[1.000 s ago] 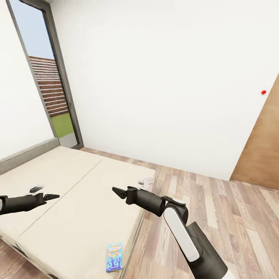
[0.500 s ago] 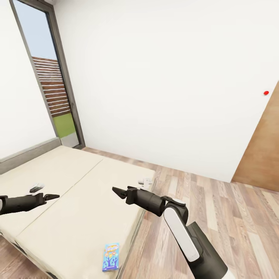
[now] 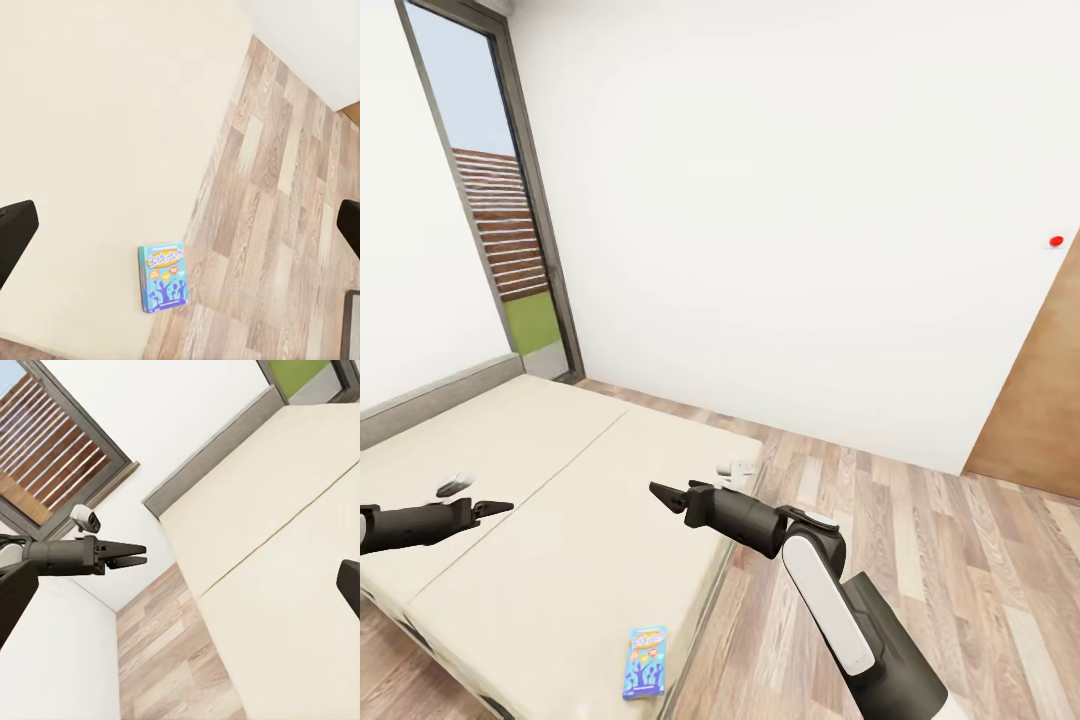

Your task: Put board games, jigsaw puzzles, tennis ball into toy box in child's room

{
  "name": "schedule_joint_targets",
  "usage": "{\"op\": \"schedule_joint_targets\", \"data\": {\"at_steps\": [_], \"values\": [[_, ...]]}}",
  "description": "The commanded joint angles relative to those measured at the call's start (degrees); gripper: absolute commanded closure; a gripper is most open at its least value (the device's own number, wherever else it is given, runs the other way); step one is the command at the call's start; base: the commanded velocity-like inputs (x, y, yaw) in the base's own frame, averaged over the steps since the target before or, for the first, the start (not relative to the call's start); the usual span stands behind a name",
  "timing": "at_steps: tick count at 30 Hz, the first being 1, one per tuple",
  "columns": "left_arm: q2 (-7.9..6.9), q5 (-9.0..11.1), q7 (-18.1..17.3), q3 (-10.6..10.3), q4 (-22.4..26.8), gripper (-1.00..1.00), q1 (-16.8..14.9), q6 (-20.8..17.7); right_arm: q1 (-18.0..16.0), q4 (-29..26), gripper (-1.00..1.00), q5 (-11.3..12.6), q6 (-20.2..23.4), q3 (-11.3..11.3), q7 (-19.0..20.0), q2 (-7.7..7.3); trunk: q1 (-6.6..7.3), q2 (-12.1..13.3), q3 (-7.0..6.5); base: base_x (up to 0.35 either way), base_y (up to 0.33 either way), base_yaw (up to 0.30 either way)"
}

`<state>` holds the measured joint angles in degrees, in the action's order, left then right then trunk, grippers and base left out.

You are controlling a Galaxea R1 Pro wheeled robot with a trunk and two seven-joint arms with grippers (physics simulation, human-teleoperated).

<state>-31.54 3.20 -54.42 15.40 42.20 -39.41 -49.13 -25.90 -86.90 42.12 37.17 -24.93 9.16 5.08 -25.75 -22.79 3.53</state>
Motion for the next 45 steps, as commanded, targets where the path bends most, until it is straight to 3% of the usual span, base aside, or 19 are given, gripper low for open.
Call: {"op": "schedule_joint_targets", "data": {"at_steps": [1,45], "values": [[-0.01,0.32,0.02,0.04,-0.01,-1.0,-0.06,-0.49,-0.05,-0.02,-1.0,-0.02,0.27,0.06,0.14,0.02,-0.04,-0.13,0.13,0.0,-0.009,0.004],[0.36,0.33,0.04,0.07,-0.01,-1.0,-0.06,-0.52,-0.04,-0.11,-1.0,-0.02,0.32,-0.03,0.23,0.02,-0.04,-0.13,-0.14,0.07,-0.017,0.054]]}}
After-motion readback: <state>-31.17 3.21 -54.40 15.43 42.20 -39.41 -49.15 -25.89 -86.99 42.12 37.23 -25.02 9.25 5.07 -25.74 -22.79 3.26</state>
